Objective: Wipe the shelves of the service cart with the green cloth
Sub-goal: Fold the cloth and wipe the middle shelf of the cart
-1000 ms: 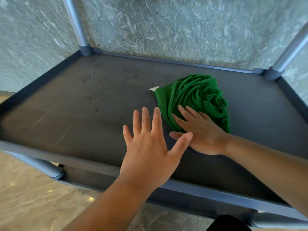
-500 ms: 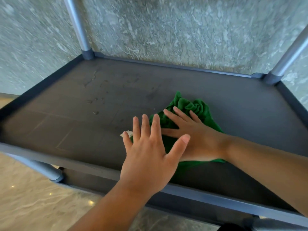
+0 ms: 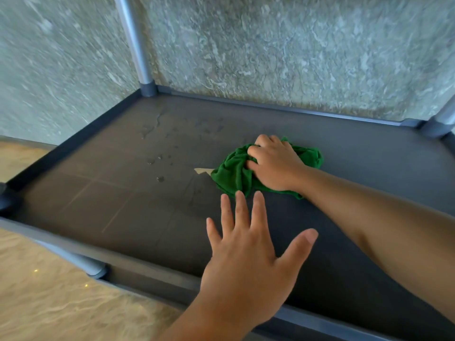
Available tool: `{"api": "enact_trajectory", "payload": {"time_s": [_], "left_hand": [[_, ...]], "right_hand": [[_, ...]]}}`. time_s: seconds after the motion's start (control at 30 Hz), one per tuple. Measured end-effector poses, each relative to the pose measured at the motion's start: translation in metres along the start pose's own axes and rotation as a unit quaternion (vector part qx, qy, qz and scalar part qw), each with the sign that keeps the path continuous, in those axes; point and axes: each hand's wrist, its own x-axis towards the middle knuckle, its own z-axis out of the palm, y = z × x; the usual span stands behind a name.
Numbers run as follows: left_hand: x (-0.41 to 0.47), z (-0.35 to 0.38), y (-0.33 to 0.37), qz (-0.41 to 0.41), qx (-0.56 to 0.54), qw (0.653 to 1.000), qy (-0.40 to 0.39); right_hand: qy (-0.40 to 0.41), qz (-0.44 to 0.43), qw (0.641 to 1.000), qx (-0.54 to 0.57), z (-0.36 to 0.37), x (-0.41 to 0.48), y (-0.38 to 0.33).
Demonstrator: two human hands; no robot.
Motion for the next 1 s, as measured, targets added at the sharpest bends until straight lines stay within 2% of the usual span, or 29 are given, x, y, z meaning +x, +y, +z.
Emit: {"api": "enact_trajectory", "payload": {"time_s": [0.2,0.37,0.5,0.6,0.9,1.0], "left_hand": [[0.001,0.001,-0.001,-0.002,-0.011,1.000,-0.023],[0.002,-0.001,0.000,-0.001,-0.015,0.999,-0.044],[0.005,0.000,-0.002,-0.016,-0.017,0.999,-0.024],[0.005,0.001,-0.004,-0.015,-0.007,1.000,0.015],[-0.001,0.001,-0.005,0.009,0.029,0.997,0.069],[0.000,0.002,-0.005,0.005,0.033,0.996,0.086]], "right_hand": [[0.044,0.060,0.996,-0.043,-0.002,0.053,0.008],[0.023,0.101,0.993,-0.051,0.001,0.088,0.020],[0.026,0.126,0.991,-0.018,0.005,0.104,0.030],[0.019,0.116,0.993,-0.005,0.006,0.106,0.031],[-0.096,0.060,0.994,-0.007,-0.002,0.060,0.012],[-0.091,0.021,0.995,0.026,-0.004,0.035,0.005]]}}
